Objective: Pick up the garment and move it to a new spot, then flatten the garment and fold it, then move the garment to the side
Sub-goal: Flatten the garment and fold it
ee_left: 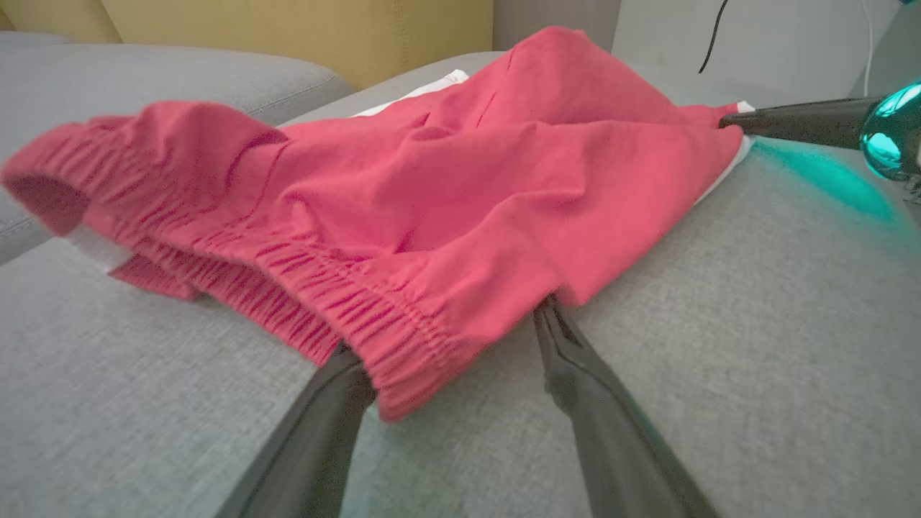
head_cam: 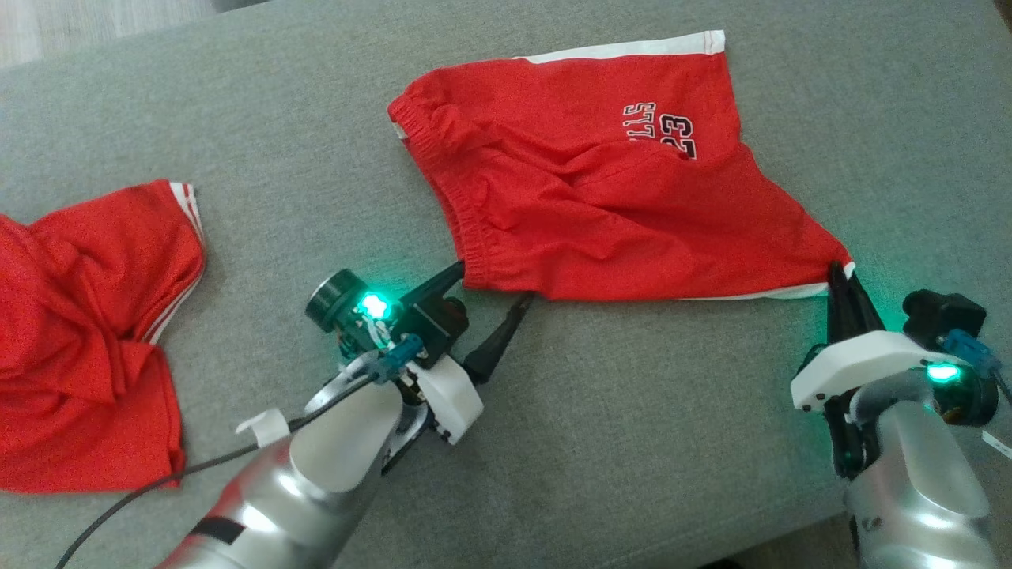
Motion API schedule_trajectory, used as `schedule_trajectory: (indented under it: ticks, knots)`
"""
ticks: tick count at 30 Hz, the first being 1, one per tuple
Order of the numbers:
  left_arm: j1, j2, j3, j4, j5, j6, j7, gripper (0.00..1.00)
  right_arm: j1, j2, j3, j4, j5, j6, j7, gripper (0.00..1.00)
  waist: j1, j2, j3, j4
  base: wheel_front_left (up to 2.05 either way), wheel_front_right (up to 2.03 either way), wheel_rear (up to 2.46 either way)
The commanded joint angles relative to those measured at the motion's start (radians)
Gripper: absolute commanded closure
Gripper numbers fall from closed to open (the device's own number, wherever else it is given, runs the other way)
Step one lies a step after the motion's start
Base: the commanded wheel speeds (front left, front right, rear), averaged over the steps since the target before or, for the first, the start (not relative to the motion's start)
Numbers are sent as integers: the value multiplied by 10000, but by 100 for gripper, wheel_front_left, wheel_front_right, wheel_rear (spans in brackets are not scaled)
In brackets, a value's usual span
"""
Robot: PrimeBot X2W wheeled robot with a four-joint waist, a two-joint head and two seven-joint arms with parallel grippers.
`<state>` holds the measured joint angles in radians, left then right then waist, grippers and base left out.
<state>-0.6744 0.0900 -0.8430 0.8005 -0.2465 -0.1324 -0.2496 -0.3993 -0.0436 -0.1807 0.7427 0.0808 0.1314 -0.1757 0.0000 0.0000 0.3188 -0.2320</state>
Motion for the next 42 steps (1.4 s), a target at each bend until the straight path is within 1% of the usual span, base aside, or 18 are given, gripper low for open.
schedule_trajectory:
  ticks: [1, 2, 3, 4, 5, 6, 12, 17, 21, 25, 30, 34, 36, 38, 42]
  knots:
    - [-377, 94, 43, -391, -133, 18, -115, 0, -230, -66, 242, -241, 67, -7, -26, 100, 0, 0, 12, -5, 0, 0, 0]
    - [-385, 118, -50, -470, -199, 18, -117, 0, -239, -66, 246, -233, 69, -7, -30, 100, 0, 0, 17, -8, 0, 0, 0]
    - [-388, 149, -156, -541, -273, 18, -117, 25, -247, -66, 253, -221, 69, -7, -33, 100, 0, 0, 17, -14, 0, 0, 0]
    - [-396, 191, -249, -594, -339, 18, -118, 71, -255, -66, 257, -209, 68, -7, -36, 100, 0, 0, 14, -18, 0, 0, 0]
    - [-396, 191, -249, -594, -339, 18, -118, 71, -255, -66, 257, -209, 68, -7, -36, 100, 0, 0, 14, -18, 0, 0, 0]
    - [-407, 238, -334, -627, -391, 18, -119, 100, -261, -66, 256, -196, 64, -7, -42, 100, 0, 0, 9, -18, 0, 0, 0]
    - [-388, 499, -489, -745, -613, 18, -120, 100, -263, -66, 115, -172, -33, -7, -88, 100, 0, 0, -151, 91, 0, 0, 0]
    - [-299, 703, -443, -861, -779, 18, -121, 100, -297, -66, 181, -348, -93, -7, -107, 100, 0, 0, -509, 282, 0, 0, 0]
    - [-301, 900, -481, -969, -1272, 18, -121, 100, -346, -66, 402, -753, 52, -7, -38, 100, 0, 0, -940, 446, 0, 0, 0]
    - [-692, 1306, -868, -1213, -2157, 18, 47, 100, -469, -66, 687, -1410, 416, -7, 257, 100, 0, 0, -1447, 604, 0, 0, 0]
    - [-1802, 2182, -1474, -1932, -3151, 18, 686, 100, -859, -75, 1118, -2600, 749, -7, 946, 100, 0, 0, -2036, 697, 0, 0, 0]
    - [-2798, 2795, -1659, -2522, -3978, 18, 1131, 100, -1419, -258, 1431, -3628, 1044, -7, 1497, 100, 0, 0, -2415, 707, 0, 0, 0]
    - [-3270, 3063, -1765, -2710, -4195, 18, 1299, 100, -1694, -373, 1566, -4061, 1197, -7, 1736, 100, 0, 0, -2600, 717, 0, 0, 0]
    - [-3644, 3236, -1843, -2853, -4434, 18, 1433, 100, -1929, -514, 1741, -4436, 1252, -7, 1904, 100, 0, 0, -2781, 735, 0, 0, 0]
    - [-4035, 3371, -1841, -3128, -5183, 18, 1609, 100, -2165, -651, 2059, -5049, 1326, -7, 2123, 100, 0, 0, -3120, 804, 0, 0, 0]
